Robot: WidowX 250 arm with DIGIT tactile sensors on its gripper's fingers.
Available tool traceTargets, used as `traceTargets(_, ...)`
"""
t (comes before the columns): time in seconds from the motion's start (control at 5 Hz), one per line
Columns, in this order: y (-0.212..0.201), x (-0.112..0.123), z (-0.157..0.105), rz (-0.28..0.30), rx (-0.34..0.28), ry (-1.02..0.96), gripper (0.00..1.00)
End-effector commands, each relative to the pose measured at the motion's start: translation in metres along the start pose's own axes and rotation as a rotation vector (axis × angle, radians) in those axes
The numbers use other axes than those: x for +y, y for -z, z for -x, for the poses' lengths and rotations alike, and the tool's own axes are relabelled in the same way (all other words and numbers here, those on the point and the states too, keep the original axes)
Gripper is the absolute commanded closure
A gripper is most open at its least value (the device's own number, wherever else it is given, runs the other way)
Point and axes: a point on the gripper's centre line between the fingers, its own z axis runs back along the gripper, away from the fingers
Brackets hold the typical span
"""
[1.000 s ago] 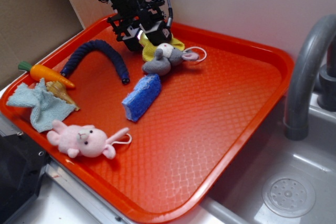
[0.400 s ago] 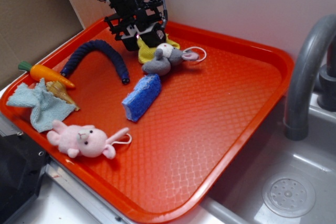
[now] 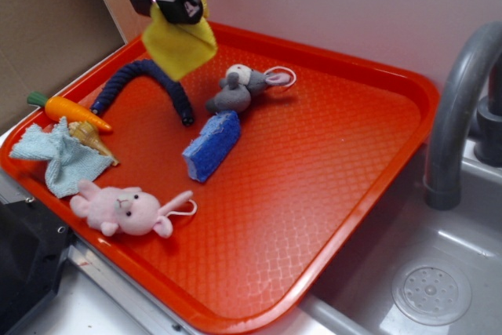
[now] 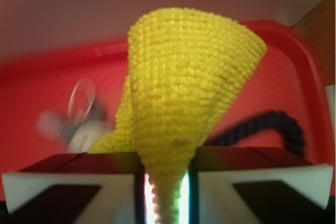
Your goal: Grab the yellow cloth.
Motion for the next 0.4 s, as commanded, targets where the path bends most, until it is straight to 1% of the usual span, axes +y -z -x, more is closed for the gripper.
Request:
traceTargets(0.0,-0.120,0.009,-0.006,0.170,0.029,-0.087,1.00)
traceTargets(0.2,-0.107,0.012,-0.002,0.183,-0.009,-0.120,1.00)
